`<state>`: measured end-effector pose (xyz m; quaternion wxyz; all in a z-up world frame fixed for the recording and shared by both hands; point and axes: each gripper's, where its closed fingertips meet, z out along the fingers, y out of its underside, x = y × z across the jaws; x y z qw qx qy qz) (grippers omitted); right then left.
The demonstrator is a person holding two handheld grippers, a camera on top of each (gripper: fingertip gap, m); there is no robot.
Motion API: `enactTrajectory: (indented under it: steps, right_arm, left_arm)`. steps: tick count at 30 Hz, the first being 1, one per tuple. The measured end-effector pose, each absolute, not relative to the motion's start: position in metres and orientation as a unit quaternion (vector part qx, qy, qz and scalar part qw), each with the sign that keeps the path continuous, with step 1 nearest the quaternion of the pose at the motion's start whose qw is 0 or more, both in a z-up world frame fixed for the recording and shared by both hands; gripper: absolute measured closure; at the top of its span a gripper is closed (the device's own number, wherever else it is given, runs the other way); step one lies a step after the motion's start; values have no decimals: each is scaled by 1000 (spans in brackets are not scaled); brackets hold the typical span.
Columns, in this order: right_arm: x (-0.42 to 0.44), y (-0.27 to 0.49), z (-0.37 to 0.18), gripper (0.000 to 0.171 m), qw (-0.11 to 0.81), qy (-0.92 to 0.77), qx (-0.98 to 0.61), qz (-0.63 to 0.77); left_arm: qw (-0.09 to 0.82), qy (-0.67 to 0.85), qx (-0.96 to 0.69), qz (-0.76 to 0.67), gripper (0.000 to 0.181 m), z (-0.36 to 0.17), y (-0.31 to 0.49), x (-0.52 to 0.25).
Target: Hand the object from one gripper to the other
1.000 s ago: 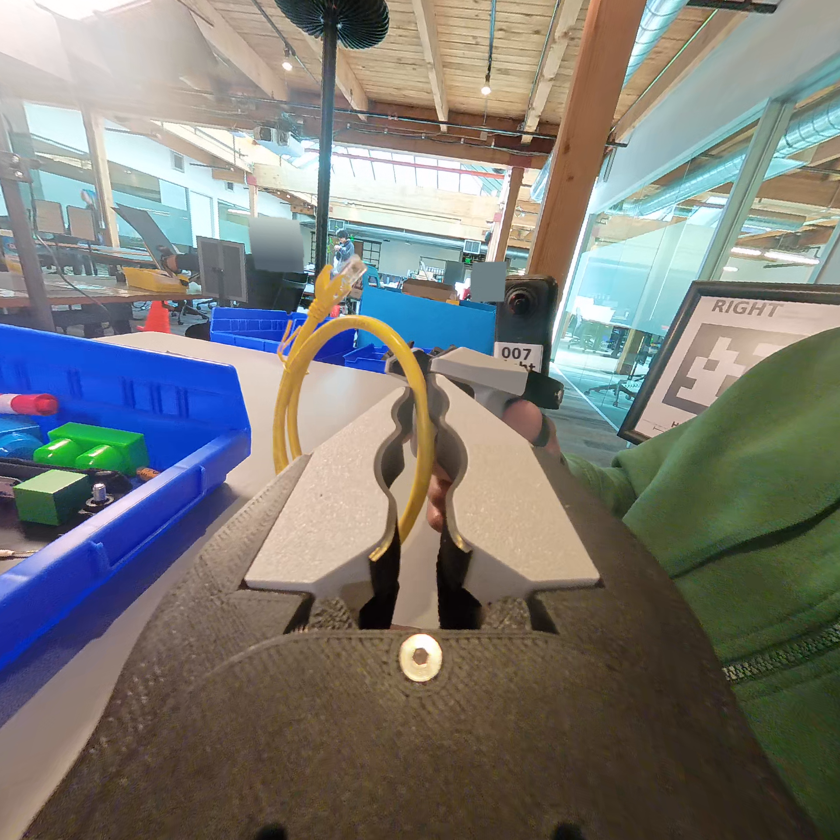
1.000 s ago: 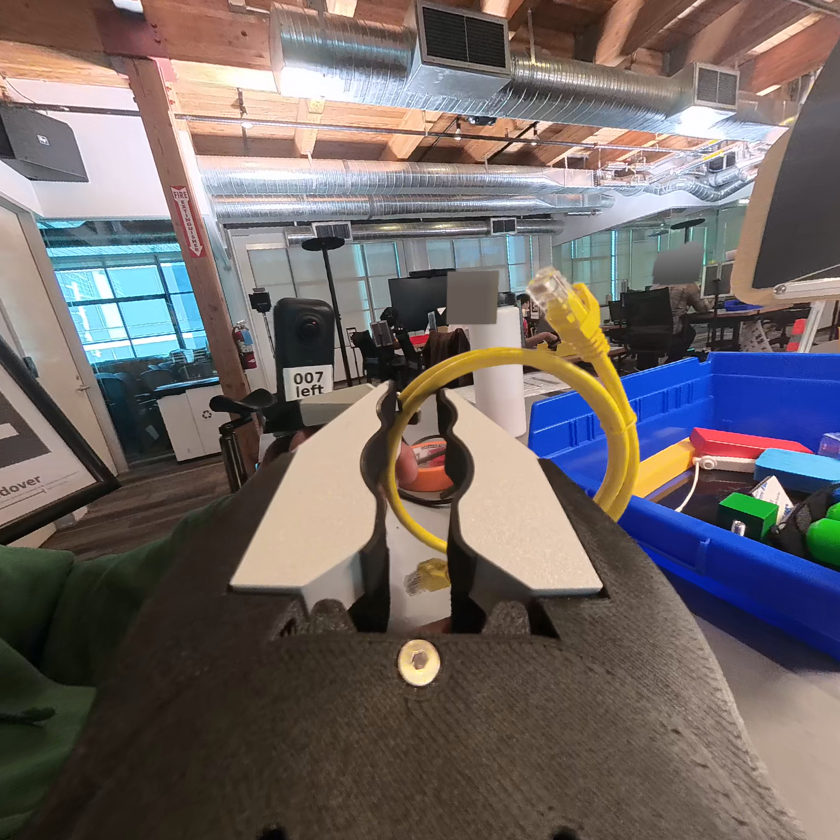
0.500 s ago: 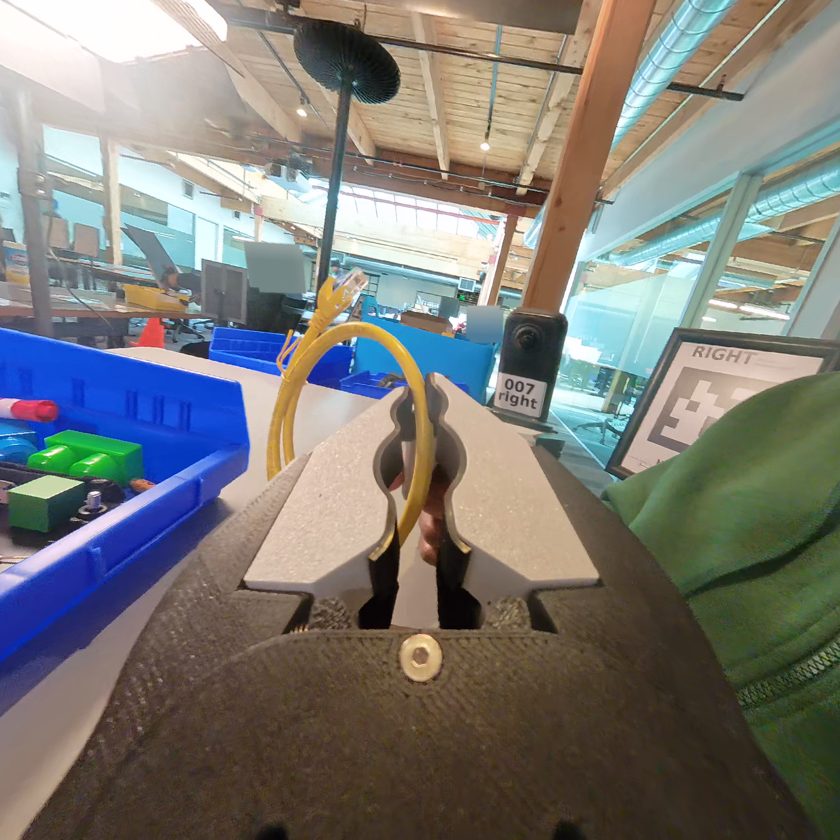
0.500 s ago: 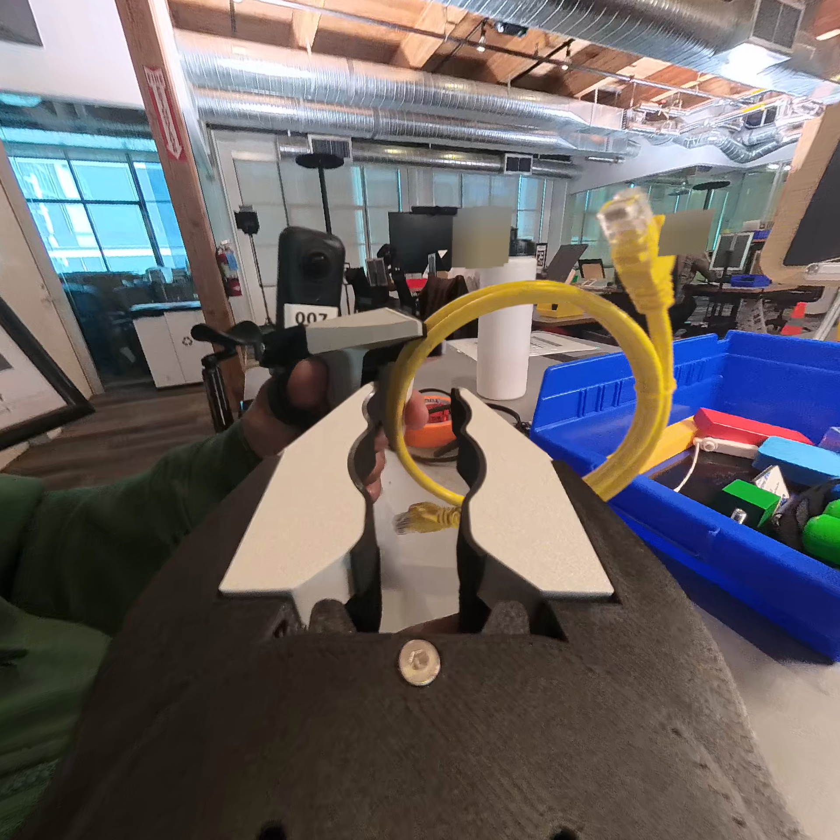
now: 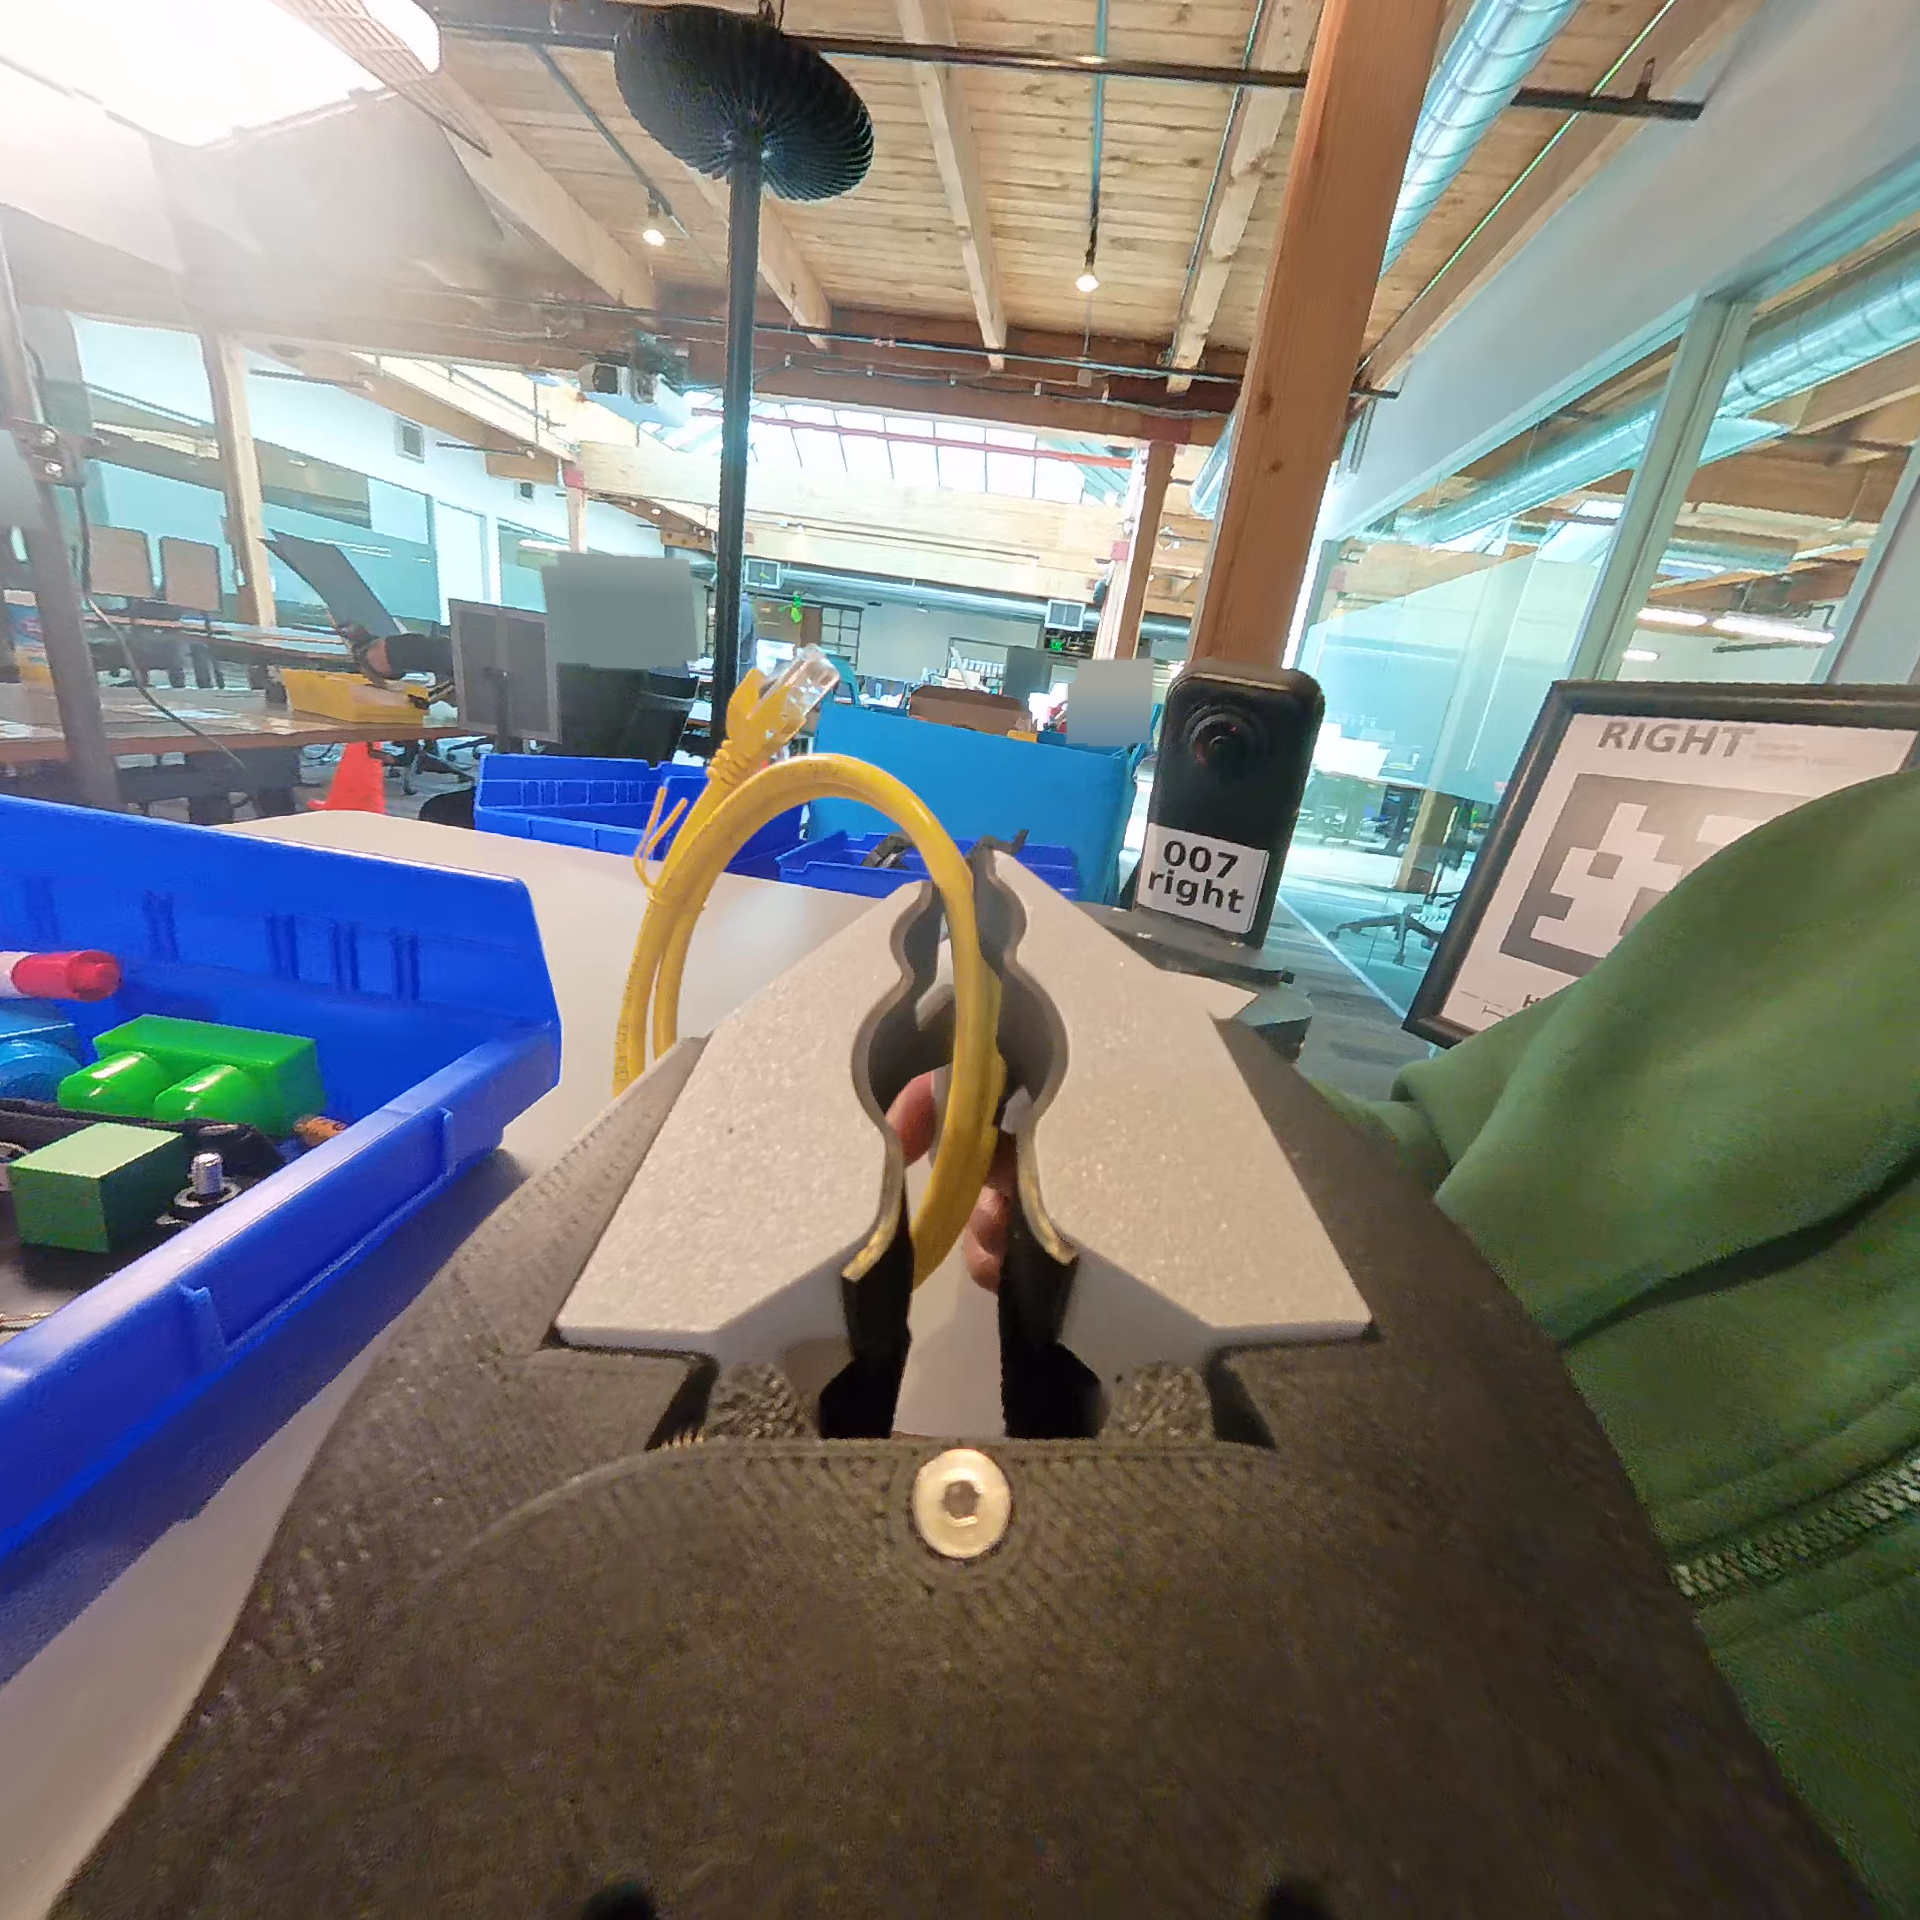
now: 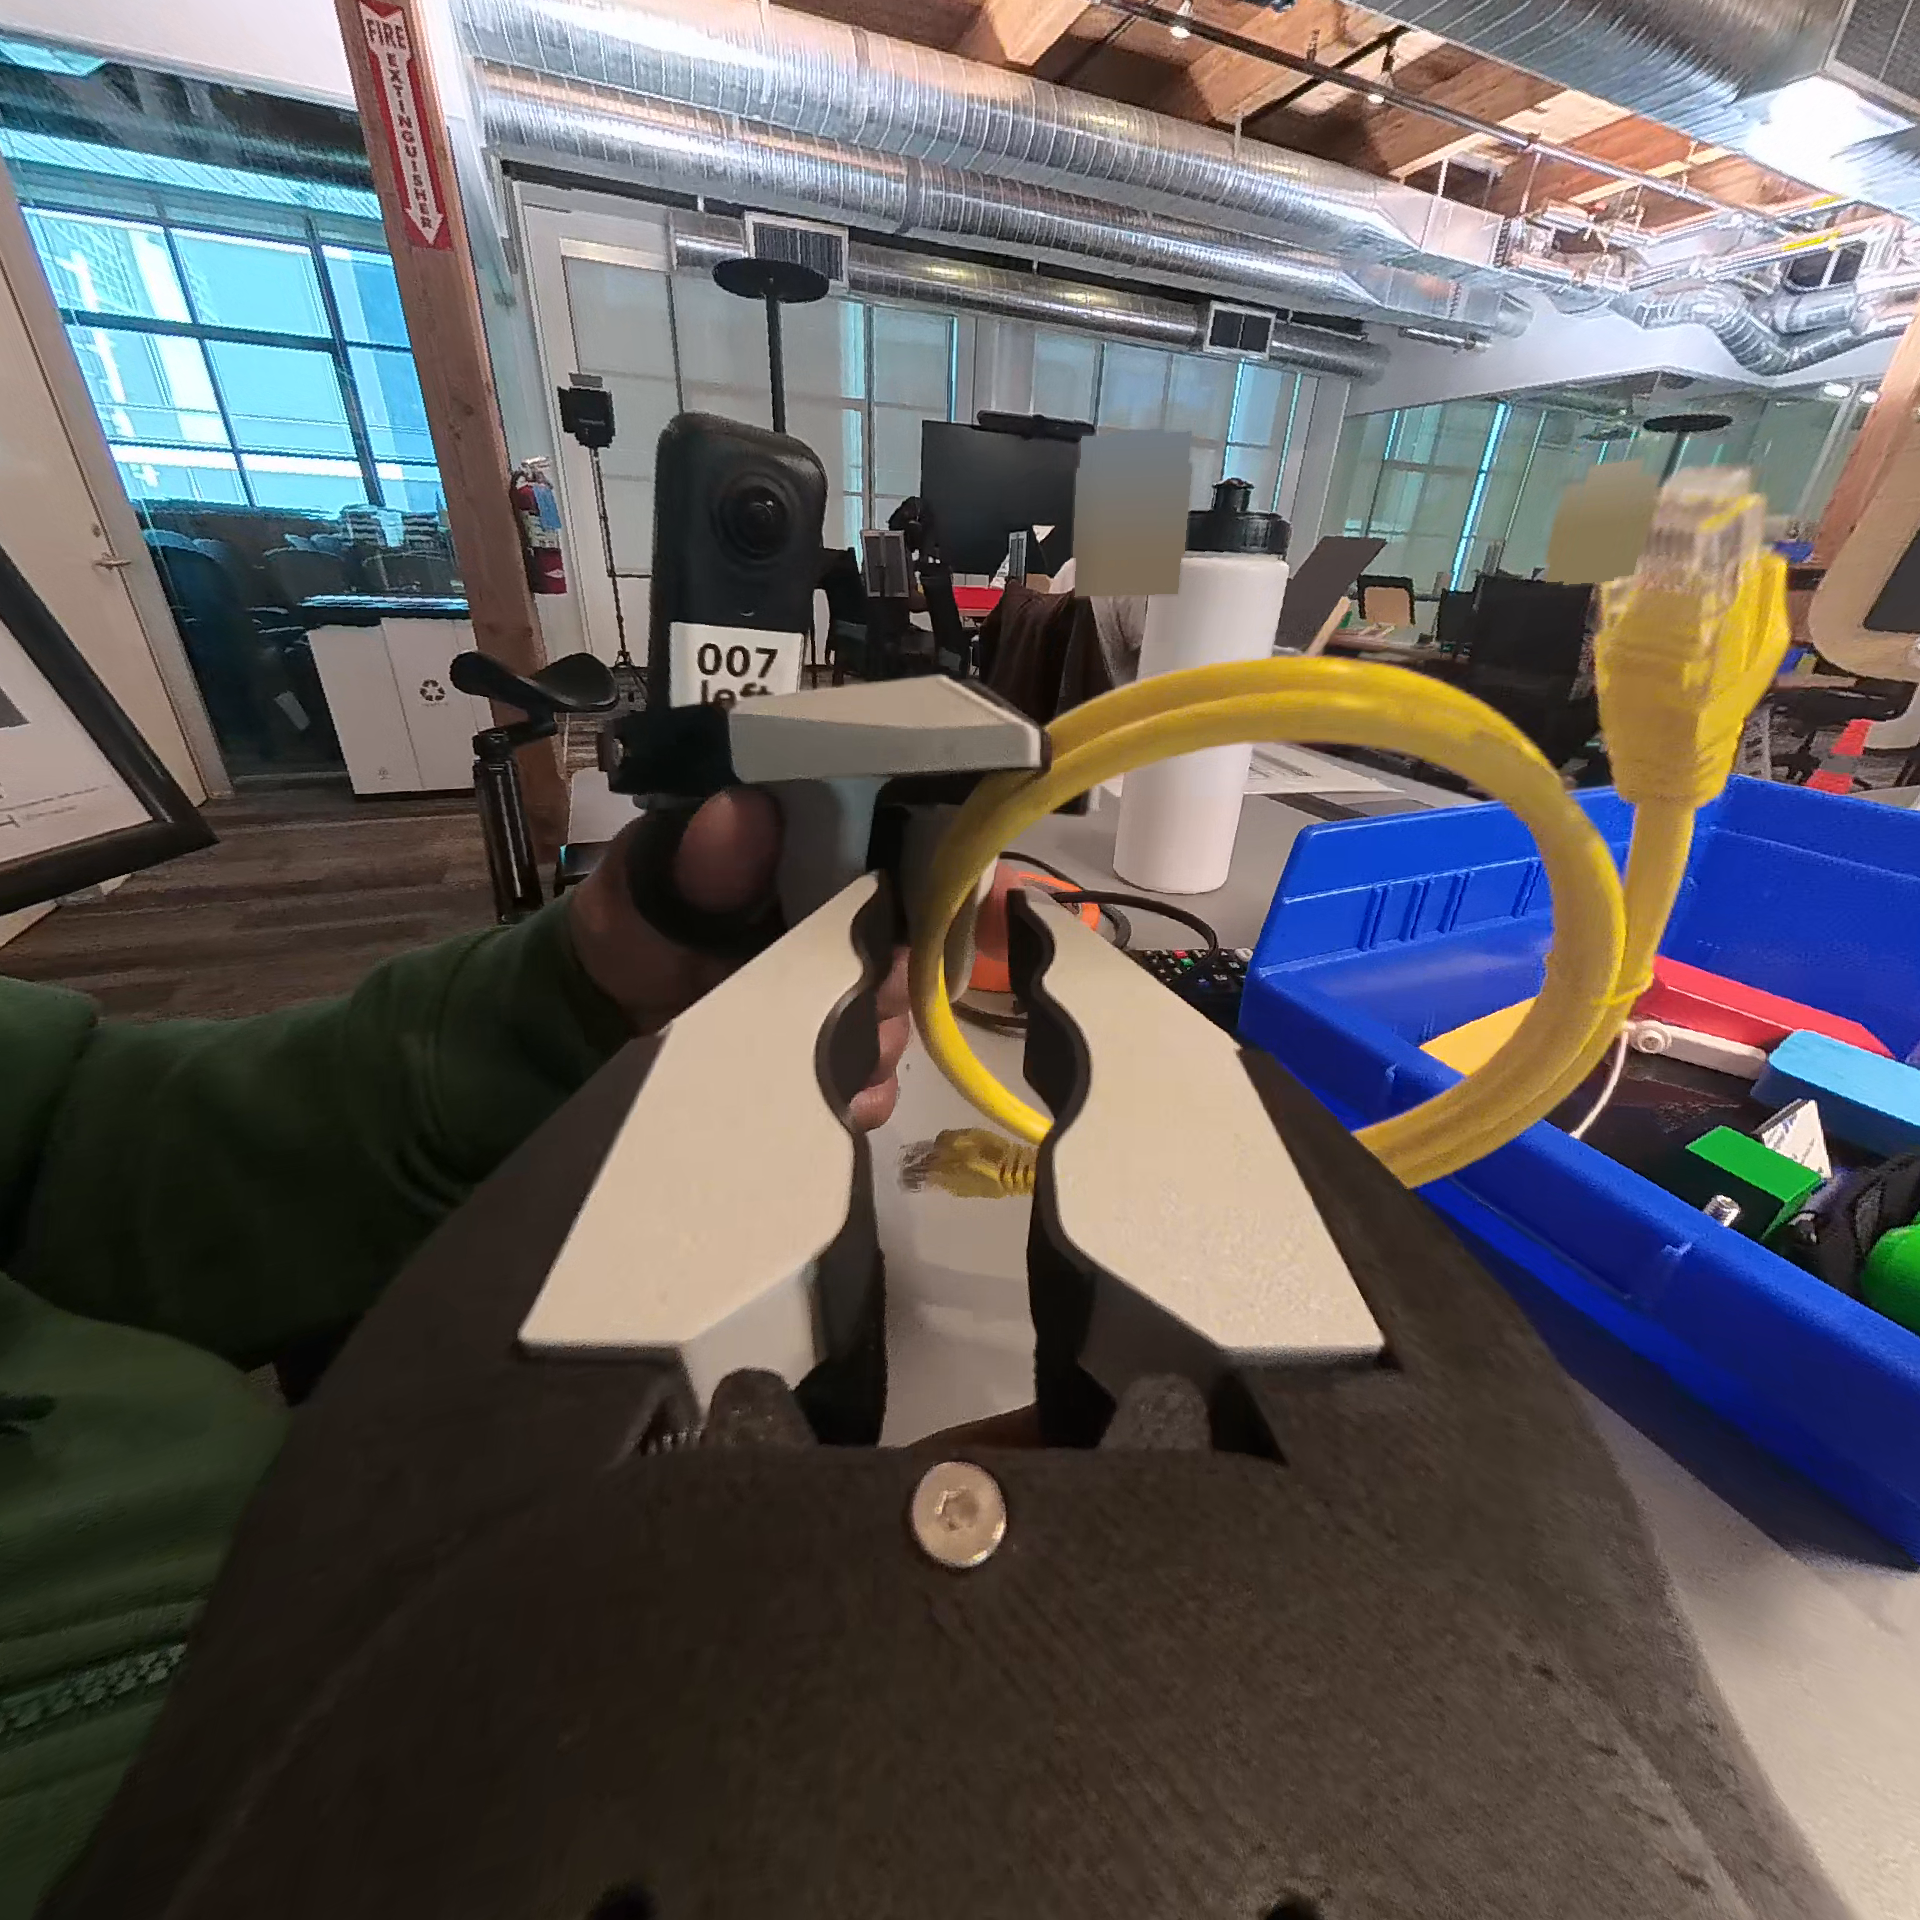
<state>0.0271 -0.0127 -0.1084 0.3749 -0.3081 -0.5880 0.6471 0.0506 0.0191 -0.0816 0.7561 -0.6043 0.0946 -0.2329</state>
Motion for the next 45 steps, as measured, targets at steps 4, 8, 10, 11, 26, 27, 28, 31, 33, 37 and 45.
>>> enactTrajectory:
  steps: [4, 8, 10, 11, 26, 27, 28, 31, 33, 37, 45]
  right_arm:
    - [27, -11, -107, 160, 386, -586, -307, 643]
    - [25, -3, -103, 161, 392, -570, -321, 647]
    - [26, 2, -99, 161, 391, -555, -326, 658]
    - [27, 4, -97, 161, 390, -547, -328, 664]
    - [30, 19, -83, 161, 377, -497, -341, 703]
    - [31, 20, -82, 162, 376, -494, -342, 706]
    - [31, 21, -81, 162, 375, -490, -344, 708]
    - [31, 24, -79, 162, 372, -480, -346, 715]
    - [32, 25, -78, 162, 369, -475, -346, 719]
    - [31, 24, -80, 162, 360, -479, -349, 721]
    - [31, 21, -81, 161, 359, -485, -346, 719]
  left_arm:
    - [756, 84, -609, -225, 172, -83, 22, 47]
    - [767, 60, -597, -229, 163, -78, 20, 39]
    - [772, 47, -589, -236, 161, -75, 19, 34]
    - [771, 42, -590, -238, 160, -75, 19, 32]
    - [755, 37, -604, -251, 158, -81, 21, 32]
    - [753, 38, -607, -251, 158, -82, 22, 33]
    - [751, 41, -610, -250, 158, -83, 23, 34]
    - [745, 42, -618, -248, 158, -86, 24, 34]
    - [741, 42, -624, -244, 158, -89, 25, 35]
    - [736, 51, -628, -249, 158, -91, 26, 39]
    - [705, 87, -662, -240, 158, -106, 30, 54]
